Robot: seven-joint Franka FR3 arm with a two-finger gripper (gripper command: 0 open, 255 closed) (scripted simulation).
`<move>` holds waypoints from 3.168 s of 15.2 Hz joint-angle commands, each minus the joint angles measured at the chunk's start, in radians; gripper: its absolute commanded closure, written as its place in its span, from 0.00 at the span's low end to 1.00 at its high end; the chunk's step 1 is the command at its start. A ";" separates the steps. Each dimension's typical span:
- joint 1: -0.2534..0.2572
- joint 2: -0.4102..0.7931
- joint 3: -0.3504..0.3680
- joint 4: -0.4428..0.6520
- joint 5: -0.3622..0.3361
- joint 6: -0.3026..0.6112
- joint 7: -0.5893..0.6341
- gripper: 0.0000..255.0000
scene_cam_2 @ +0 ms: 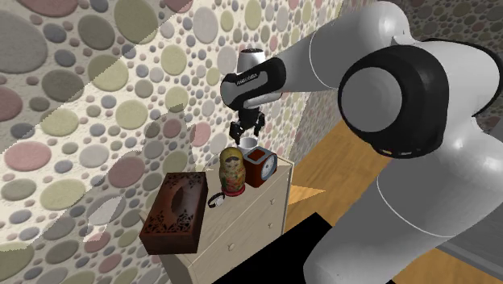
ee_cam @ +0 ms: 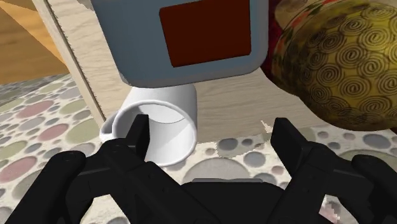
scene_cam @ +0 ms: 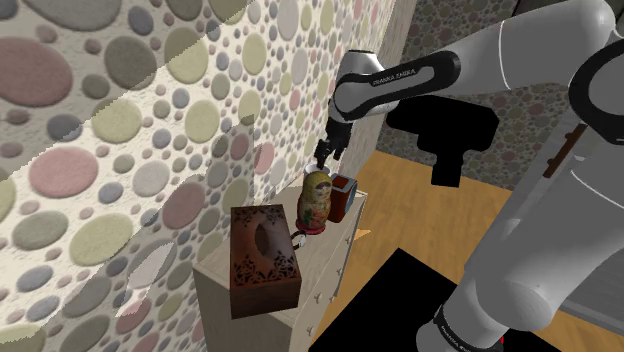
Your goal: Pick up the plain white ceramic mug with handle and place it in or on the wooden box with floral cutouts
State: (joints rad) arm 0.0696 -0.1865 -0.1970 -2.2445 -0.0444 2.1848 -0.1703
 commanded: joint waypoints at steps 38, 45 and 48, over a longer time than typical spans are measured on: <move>0.002 0.314 -0.009 0.161 0.089 0.139 -0.088 1.00; 0.004 0.270 -0.011 0.206 0.075 0.051 -0.078 1.00; 0.005 0.255 -0.011 0.229 0.070 0.013 -0.075 1.00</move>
State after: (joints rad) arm 0.0741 0.0777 -0.2080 -2.0188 0.0288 2.2103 -0.2473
